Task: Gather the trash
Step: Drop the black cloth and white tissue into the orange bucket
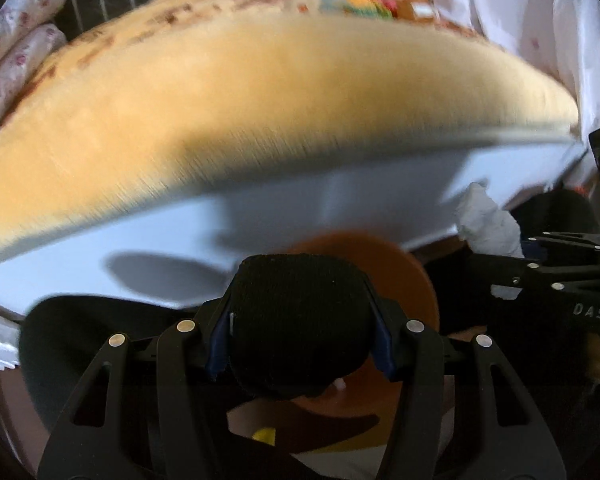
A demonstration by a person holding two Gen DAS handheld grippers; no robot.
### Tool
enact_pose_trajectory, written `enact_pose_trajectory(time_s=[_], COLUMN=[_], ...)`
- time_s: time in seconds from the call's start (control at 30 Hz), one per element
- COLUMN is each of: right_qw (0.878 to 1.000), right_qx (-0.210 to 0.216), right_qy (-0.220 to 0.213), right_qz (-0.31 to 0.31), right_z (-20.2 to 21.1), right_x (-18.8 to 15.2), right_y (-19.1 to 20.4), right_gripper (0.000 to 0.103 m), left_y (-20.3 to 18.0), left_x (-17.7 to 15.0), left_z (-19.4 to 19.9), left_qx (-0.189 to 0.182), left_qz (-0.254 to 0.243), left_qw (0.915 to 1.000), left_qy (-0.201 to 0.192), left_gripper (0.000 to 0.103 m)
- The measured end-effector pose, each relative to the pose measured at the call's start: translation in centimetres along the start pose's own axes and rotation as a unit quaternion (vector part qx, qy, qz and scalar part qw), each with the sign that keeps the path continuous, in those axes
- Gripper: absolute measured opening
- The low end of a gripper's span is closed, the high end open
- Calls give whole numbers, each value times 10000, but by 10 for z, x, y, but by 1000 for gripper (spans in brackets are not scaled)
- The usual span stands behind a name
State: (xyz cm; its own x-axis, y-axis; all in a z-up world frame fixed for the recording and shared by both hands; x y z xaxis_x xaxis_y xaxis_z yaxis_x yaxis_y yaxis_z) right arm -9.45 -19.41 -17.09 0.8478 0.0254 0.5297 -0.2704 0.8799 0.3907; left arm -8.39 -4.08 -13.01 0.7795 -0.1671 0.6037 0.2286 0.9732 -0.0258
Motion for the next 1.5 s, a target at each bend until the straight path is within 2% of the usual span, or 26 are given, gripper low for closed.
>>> enact_pose_trajectory(time_s=[0.2, 0.5, 0.8, 0.87, 0.9, 0.93, 1.0, 1.17, 1.3, 1.4, 1.5], right_qw=[9995, 9966, 9934, 9925, 9921, 9918, 9926, 9936, 9950, 9966, 9986], right_qx=[-154, -389, -358, -325, -340, -387, -468, -393, -444, -519, -461], right_qy=[228, 685, 1030, 1125, 1159, 1174, 1070, 916, 770, 573, 261], right_qz=[-165, -239, -353, -352, -338, -327, -330, -534, -461, -276, -54], right_z=[-19, -55, -76, -80, -81, -82, -79, -67, -52, -32, -7], right_x=[-17, -28, -39, -41, -44, -45, -44, -42, -34, -25, -9], right_y=[-10, -27, -33, -32, -34, -34, -36, -41, -43, -39, -24], right_gripper=[30, 30, 31, 36, 45, 59, 62, 62, 62, 62, 62], left_y=[-10, -14, -11, -11, -11, -10, -10, -7, -8, -2, 0], left_x=[-20, -32, -51, -52, -52, -53, -52, -52, -47, -39, -28], left_z=[-23, -65, -86, -87, -89, -89, -90, -87, -85, -74, -51], left_qx=[-148, -162, -229, -240, -205, -162, -157, -203, -243, -306, -352], left_qz=[-120, -316, -297, -276, -269, -257, -207, -111, -107, -117, -182], left_qw=[9991, 9959, 9918, 9911, 9907, 9900, 9900, 9902, 9909, 9922, 9951], left_qy=[380, 830, 1224, 1282, 1319, 1378, 1390, 1374, 1316, 1201, 906], left_gripper=[54, 54, 54, 59, 66, 71, 77, 77, 77, 77, 77])
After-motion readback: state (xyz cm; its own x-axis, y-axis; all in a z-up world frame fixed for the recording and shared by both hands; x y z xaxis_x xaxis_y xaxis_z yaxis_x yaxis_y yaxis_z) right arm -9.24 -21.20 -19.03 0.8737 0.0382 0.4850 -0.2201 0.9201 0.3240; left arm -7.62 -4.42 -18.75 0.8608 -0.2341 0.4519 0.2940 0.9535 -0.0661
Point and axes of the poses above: each gripper's, at about its wrist camera, not at the fingertips, and z roughly against the way its jaws point, y to its left, x to its top, the point moved 6 cm from there along -z, roughly the way its jaws point, and after that the axes turned 8 degrees about -y, right-handed, at the moved point
